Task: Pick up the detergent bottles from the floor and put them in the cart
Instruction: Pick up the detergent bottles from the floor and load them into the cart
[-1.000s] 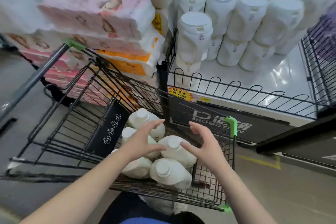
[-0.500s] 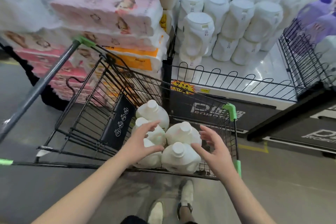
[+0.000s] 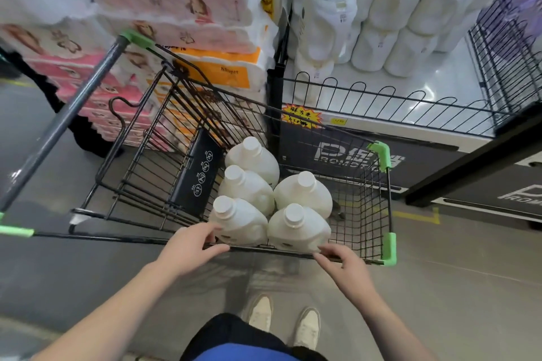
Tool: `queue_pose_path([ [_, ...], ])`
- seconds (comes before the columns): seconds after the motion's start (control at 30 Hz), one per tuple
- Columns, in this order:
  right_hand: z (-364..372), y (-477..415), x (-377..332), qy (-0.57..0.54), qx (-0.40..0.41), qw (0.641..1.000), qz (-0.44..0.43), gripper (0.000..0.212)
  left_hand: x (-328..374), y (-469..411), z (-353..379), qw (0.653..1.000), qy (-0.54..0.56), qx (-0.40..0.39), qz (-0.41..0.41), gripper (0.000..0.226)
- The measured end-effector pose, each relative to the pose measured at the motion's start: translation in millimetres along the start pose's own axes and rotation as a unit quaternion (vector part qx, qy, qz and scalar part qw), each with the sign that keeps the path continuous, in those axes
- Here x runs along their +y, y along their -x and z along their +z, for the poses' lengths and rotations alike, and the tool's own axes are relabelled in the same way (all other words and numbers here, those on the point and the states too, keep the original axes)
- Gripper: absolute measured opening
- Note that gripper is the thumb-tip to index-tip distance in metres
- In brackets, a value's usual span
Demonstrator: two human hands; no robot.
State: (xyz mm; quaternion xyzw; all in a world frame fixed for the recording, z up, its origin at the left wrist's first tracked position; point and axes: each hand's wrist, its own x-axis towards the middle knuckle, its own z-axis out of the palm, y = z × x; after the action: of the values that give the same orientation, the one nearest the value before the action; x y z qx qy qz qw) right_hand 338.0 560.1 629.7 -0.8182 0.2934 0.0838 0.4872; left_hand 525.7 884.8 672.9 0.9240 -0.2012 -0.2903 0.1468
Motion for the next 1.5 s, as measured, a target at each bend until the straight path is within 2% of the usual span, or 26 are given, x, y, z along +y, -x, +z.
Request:
queue_pose_path([
  [0.1,0,-3,5,0.018,-0.008,1.000,-0.004,0.012,5,-1,0,0.999,-0.041,-0.009,0.002,0.029],
  [0.27,3,-11,5,0.044,-0.004,0.999,0.019,0.012,6,-3,0,0.999,-0.051,-0.014,0.002,0.015],
  [0.43,-3,-16,4,0.080,-0.014,0.996,0.036,0.006,6,-9,-1,0.997,-0.052,-0.051,0.025,0.017],
  [0.6,-7,-13,9,0.128,-0.037,0.990,0.055,0.010,15,-2,7,0.994,-0.091,-0.034,0.055,0.024],
  [0.9,-34,6,37,0.139,-0.005,0.987,0.076,0.014,50,-5,27,0.989,-0.100,-0.050,0.097,0.031],
  [1.13,-68,19,73,0.144,0.001,0.987,0.076,0.014,89,0,55,0.991,-0.083,-0.063,0.087,0.028],
  [1.27,-92,24,102,0.127,0.006,0.990,0.057,0.018,119,1,73,0.991,-0.081,-0.084,0.069,0.015],
  [1.4,-130,21,128,0.129,0.007,0.991,0.037,0.029,164,9,93,0.992,-0.086,-0.077,0.051,0.021],
  [1.5,-153,18,143,0.142,-0.009,0.989,0.037,0.026,190,11,105,0.993,-0.089,-0.060,0.038,0.021],
])
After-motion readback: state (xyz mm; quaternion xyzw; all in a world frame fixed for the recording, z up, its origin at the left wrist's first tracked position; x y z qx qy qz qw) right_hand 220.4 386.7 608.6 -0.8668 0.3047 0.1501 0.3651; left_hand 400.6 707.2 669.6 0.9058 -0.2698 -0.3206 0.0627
